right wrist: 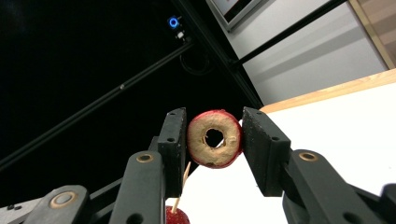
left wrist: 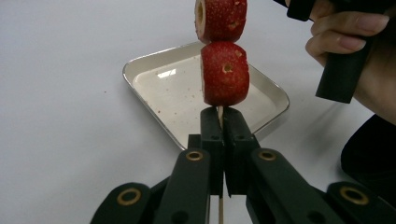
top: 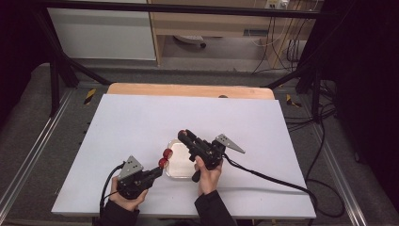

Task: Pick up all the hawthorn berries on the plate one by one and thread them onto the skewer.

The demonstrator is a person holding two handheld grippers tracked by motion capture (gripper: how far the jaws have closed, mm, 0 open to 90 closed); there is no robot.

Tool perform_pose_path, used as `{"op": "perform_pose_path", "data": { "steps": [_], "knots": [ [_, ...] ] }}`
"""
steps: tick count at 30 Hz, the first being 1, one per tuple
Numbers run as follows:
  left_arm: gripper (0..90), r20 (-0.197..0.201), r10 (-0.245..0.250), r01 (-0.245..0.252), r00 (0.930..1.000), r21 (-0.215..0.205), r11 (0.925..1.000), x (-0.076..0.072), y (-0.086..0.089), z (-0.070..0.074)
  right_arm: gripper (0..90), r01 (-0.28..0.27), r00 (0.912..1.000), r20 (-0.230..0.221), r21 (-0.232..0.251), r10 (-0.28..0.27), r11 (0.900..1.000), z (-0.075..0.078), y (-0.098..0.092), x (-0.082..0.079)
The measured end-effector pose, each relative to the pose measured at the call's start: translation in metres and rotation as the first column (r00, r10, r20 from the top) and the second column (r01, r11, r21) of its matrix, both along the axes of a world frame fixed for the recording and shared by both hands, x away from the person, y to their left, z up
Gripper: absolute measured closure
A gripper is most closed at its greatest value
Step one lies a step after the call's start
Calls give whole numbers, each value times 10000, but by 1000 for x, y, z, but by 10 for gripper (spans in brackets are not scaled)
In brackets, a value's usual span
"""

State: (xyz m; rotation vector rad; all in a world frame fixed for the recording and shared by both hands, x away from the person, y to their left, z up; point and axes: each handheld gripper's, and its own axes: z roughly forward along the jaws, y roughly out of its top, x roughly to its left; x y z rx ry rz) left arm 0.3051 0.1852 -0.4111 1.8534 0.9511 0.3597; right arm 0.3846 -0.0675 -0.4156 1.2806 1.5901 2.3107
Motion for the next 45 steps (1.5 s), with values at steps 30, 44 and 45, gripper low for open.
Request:
{"op": "perform_pose_path", "data": {
  "steps": [30,44,45],
  "knots": [
    [880,-8,-155,155,9999,-255,9996,-3,-9,0,620,50,9986,513,1400,-123,9901,-13,8,-6],
    [880,-169,74,-82,9998,-493,9987,-2,-13,0,620,-42,9990,438,1520,-25,9884,-19,12,-9],
    [880,-194,96,-105,9998,-477,9988,-2,-14,0,620,0,9990,436,1562,-69,9877,-20,13,-10]
  ]
}}
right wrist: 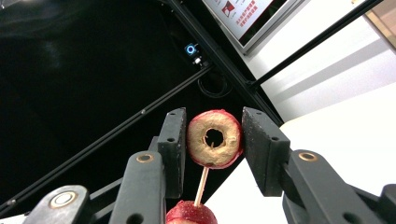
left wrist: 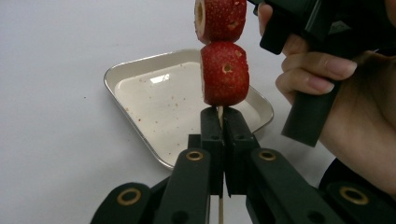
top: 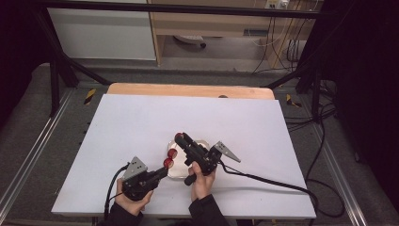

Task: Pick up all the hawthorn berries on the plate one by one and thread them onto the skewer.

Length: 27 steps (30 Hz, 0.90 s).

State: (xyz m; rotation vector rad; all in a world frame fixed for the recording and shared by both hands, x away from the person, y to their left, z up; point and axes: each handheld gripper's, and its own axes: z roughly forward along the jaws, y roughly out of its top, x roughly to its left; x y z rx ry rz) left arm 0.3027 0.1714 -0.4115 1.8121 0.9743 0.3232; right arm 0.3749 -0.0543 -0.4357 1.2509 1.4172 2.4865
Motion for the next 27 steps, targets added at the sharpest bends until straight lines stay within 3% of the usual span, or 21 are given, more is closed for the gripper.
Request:
{"op": "perform_pose_path", "data": {
  "steps": [6,16,21,23,27],
  "knots": [
    [881,-98,199,-202,9998,-238,9995,0,-2,0,621,-41,10000,84,-66,41,10000,-3,5,-4],
    [881,-299,315,-319,9991,-127,9994,2,-3,-3,622,-156,9999,-49,-282,155,9995,-12,11,-10],
    [881,-244,298,-300,9993,-88,9995,3,-1,-3,600,-254,9996,52,-914,260,9955,-5,8,-8],
    [881,-188,339,-339,9992,-9,9994,4,1,-4,505,-262,9996,56,-1341,272,9906,0,5,-7],
    [881,-172,363,-360,9992,153,9992,6,3,-6,379,-275,9995,82,-2578,306,9658,11,-4,-6]
  ]
}}
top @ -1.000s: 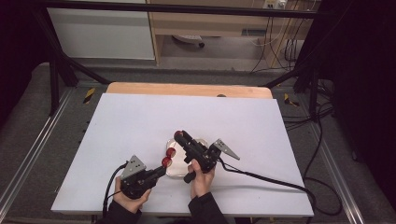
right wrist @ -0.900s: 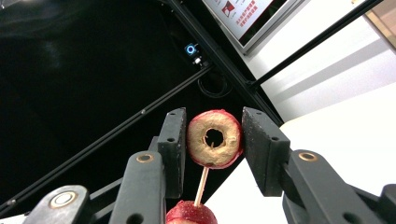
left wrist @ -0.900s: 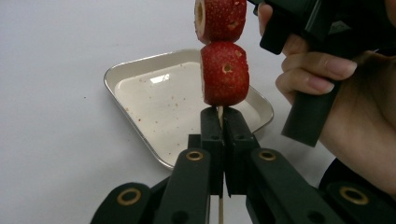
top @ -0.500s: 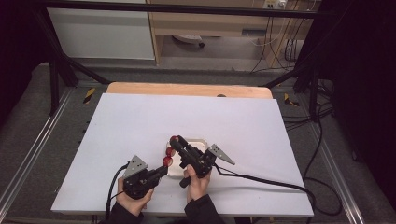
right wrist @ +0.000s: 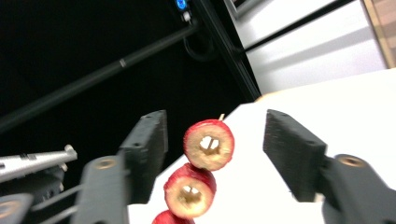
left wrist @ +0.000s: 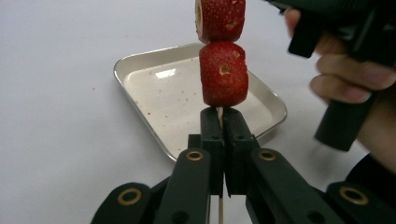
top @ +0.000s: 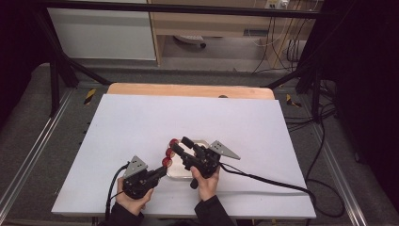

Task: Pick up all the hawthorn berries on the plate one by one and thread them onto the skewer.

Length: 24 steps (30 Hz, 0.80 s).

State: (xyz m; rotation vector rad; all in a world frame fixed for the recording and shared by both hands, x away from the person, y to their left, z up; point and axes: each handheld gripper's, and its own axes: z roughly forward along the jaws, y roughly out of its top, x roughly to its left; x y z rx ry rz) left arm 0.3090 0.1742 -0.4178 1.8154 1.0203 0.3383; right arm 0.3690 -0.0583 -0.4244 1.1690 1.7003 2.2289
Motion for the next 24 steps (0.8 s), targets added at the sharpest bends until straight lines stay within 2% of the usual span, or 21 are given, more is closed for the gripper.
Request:
{"op": "perform_pose_path", "data": {
  "steps": [2,5,9,14,16,19,22,23,24],
  "knots": [
    [882,-12,11,-11,10000,47,10000,1,1,-1,305,18,9999,-111,-606,-25,9982,4,-6,2],
    [883,35,23,-23,10000,140,9999,2,3,-2,205,-35,9989,-459,-1650,-41,9863,7,-16,7],
    [883,135,-28,25,9999,242,9997,3,5,-2,132,-262,9977,-675,-2829,74,9588,8,-29,12],
    [883,243,-135,127,9996,352,9993,4,7,-3,69,-629,9947,-1003,-4093,236,9102,6,-47,15],
    [882,286,-208,195,9994,455,9988,4,8,-2,54,-812,9933,-1098,-4535,347,8875,5,-54,16],
    [882,252,-277,264,9993,503,9984,5,9,-3,33,-1164,9904,-1250,-5175,597,8477,2,-65,15],
    [882,231,-323,310,9992,568,9979,5,9,-3,20,-1209,9902,-1289,-5949,541,7947,-1,-75,13],
    [883,224,-342,329,9992,574,9978,6,10,-3,15,-1255,9898,-1304,-6109,571,7817,-2,-79,12],
    [882,207,-387,374,9990,595,9975,6,10,-3,7,-1328,9884,-1409,-6162,572,7763,-4,-82,10]
  ]
}}
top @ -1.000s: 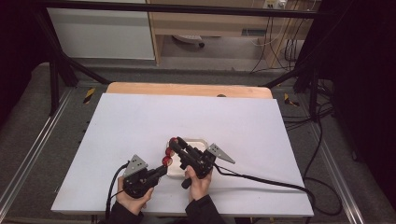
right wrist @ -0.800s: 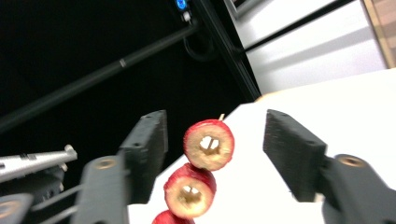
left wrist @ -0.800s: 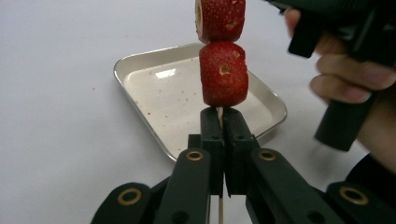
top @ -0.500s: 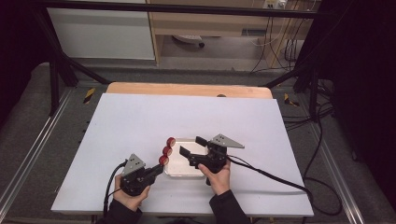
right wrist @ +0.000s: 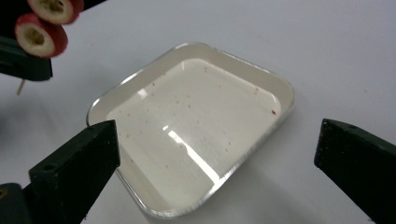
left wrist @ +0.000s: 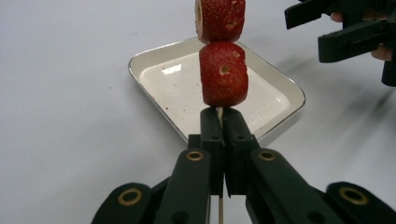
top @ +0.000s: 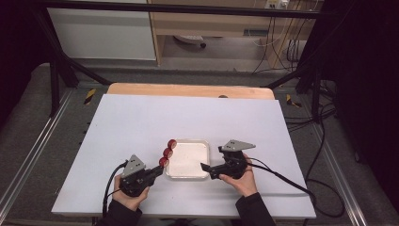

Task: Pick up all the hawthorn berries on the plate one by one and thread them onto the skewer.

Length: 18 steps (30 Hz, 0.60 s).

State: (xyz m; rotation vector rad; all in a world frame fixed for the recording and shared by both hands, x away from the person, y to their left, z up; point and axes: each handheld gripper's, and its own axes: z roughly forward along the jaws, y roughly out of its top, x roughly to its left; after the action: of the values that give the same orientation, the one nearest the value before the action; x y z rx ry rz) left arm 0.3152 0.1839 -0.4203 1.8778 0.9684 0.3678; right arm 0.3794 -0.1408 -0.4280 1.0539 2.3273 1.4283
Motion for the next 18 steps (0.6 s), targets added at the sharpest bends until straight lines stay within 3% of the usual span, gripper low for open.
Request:
{"op": "perform_pose_path", "data": {
  "steps": [3,8,13,18],
  "knots": [
    [882,-56,-99,99,9999,12,10000,1,-1,1,5,94,9998,-188,-249,-98,9996,-3,-11,-3],
    [882,-149,-325,327,9994,153,9993,5,-2,3,6,206,9997,-139,-679,-216,9975,-7,-31,-6],
    [881,-401,-464,474,9981,261,9985,13,-4,8,11,179,9997,-125,-897,-191,9958,-18,-52,-12],
    [881,-469,-628,651,9969,484,9967,22,-11,13,11,537,9980,-286,-1053,-570,9930,-25,-71,-17]
  ]
}}
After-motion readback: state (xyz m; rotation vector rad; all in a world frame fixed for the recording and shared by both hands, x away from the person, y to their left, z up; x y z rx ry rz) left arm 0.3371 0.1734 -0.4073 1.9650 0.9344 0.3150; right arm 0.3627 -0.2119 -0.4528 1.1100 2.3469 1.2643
